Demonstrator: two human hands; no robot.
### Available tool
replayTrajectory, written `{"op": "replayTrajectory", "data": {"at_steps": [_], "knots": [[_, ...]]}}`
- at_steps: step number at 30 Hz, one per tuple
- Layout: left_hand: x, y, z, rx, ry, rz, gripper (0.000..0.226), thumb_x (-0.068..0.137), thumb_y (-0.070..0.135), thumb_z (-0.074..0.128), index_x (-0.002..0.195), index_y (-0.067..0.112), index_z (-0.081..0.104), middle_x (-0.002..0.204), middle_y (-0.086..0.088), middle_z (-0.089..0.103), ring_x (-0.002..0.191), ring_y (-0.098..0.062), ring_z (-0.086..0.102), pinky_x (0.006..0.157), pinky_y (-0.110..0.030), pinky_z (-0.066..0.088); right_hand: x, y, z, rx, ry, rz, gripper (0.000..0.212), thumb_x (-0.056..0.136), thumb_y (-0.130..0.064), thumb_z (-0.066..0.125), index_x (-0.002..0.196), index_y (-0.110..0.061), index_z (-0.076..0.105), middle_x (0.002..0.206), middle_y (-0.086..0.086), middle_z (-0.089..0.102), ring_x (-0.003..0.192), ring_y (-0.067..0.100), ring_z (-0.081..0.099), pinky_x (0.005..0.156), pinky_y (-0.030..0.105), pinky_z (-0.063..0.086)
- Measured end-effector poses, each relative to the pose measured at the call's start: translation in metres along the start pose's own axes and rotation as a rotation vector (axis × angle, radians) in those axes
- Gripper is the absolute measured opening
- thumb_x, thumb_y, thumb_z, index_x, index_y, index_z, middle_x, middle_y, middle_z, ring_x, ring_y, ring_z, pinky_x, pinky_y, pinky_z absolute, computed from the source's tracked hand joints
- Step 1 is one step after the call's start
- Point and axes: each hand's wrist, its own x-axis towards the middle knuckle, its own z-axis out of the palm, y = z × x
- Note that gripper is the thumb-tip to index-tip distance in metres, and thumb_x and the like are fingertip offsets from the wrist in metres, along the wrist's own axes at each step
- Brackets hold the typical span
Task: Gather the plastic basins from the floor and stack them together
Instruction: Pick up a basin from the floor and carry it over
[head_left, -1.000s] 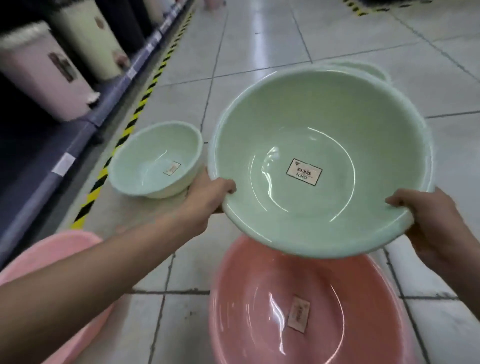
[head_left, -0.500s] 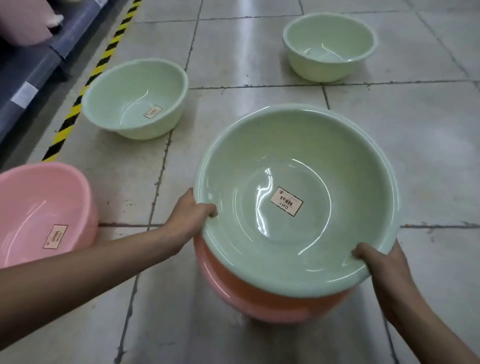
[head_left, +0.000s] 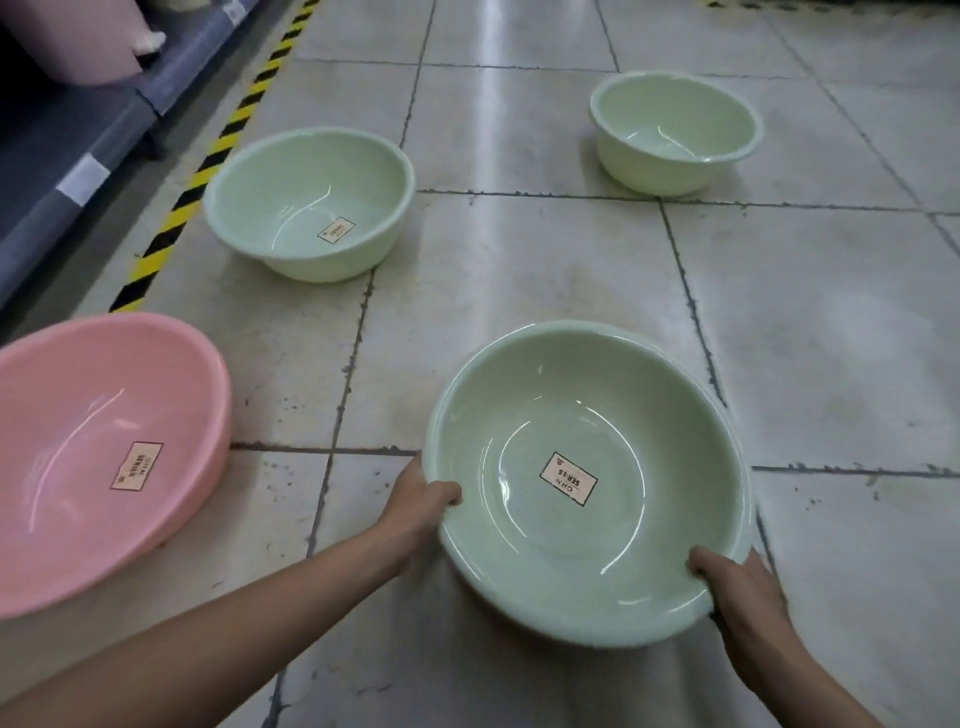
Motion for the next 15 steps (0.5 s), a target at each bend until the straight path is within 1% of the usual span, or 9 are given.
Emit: {"op": "replayTrajectory", "data": {"at_steps": [1,3,5,7,9,10,12,13,15], "knots": [[0.003,0.005,-0.006,-0.074,0.019,-0.003,0.051,0.050,0.005,0.054,0.099,0.017,0.061,0.096,-0.012,0.070,0.090,-0.033,0.066,0.080,-0.047,0.057,0.000,-0.005,0.007,-0.036,-0.011,0.007,0.037,0.076,-0.003,0.060,0.112,-0.013,0.063,0.105,0.020,0.069,0.087,0.036,0.065,0.076,0.049,0.055],[0.006,0.023,-0.030,-0.212,0.064,0.005,0.055,0.048,0.001,0.051,0.101,0.014,0.059,0.096,-0.015,0.067,0.081,-0.030,0.064,0.071,-0.041,0.056,-0.003,-0.029,0.029,-0.094,-0.052,-0.031,0.026,0.079,-0.002,0.060,0.103,-0.012,0.063,0.107,0.023,0.068,0.092,0.039,0.066,0.082,0.054,0.055],[0.004,0.043,-0.069,-0.308,0.134,0.041,0.058,0.051,-0.004,0.051,0.106,0.010,0.060,0.095,-0.017,0.068,0.077,-0.029,0.064,0.066,-0.037,0.055,-0.012,-0.069,0.063,-0.119,-0.113,-0.128,0.025,0.082,0.001,0.058,0.102,-0.013,0.063,0.105,0.021,0.070,0.090,0.037,0.067,0.081,0.049,0.055],[-0.003,0.058,-0.120,-0.361,0.229,0.105,0.062,0.052,-0.004,0.052,0.113,0.009,0.060,0.098,-0.019,0.070,0.080,-0.031,0.065,0.068,-0.041,0.055,-0.023,-0.111,0.106,-0.137,-0.189,-0.257,0.023,0.083,0.001,0.060,0.099,-0.016,0.064,0.100,0.016,0.071,0.089,0.034,0.067,0.079,0.044,0.055],[-0.019,0.068,-0.176,-0.399,0.328,0.163,0.065,0.053,-0.003,0.054,0.116,0.011,0.060,0.103,-0.020,0.070,0.082,-0.031,0.065,0.069,-0.044,0.055,-0.040,-0.150,0.157,-0.148,-0.280,-0.372,0.022,0.083,0.000,0.062,0.095,-0.018,0.064,0.097,0.012,0.071,0.088,0.032,0.067,0.079,0.043,0.057],[-0.028,0.070,-0.205,-0.424,0.374,0.202,0.062,0.058,-0.005,0.054,0.117,0.011,0.060,0.101,-0.018,0.070,0.080,-0.030,0.065,0.067,-0.042,0.056,-0.051,-0.167,0.185,-0.148,-0.330,-0.413,0.022,0.083,0.000,0.062,0.094,-0.019,0.064,0.096,0.011,0.071,0.086,0.029,0.067,0.079,0.042,0.057],[-0.050,0.071,-0.260,-0.489,0.479,0.267,0.055,0.065,-0.012,0.050,0.116,0.007,0.061,0.093,-0.010,0.069,0.076,-0.024,0.063,0.057,-0.028,0.054,-0.075,-0.193,0.244,-0.159,-0.434,-0.465,0.022,0.083,0.000,0.062,0.092,-0.020,0.062,0.093,0.007,0.069,0.083,0.026,0.066,0.078,0.040,0.057],[-0.061,0.068,-0.286,-0.515,0.537,0.287,0.053,0.065,-0.013,0.049,0.113,0.007,0.063,0.091,-0.007,0.069,0.076,-0.023,0.063,0.058,-0.026,0.053,-0.090,-0.202,0.274,-0.178,-0.479,-0.479,0.022,0.082,-0.001,0.063,0.092,-0.020,0.062,0.093,0.006,0.069,0.082,0.025,0.065,0.077,0.039,0.058],[-0.080,0.056,-0.334,-0.561,0.650,0.296,0.050,0.061,-0.011,0.050,0.105,0.009,0.067,0.090,-0.004,0.071,0.079,-0.022,0.065,0.068,-0.028,0.052,-0.117,-0.209,0.327,-0.222,-0.569,-0.502,0.021,0.081,-0.002,0.063,0.094,-0.019,0.063,0.093,0.006,0.069,0.082,0.024,0.066,0.077,0.039,0.059]]}}
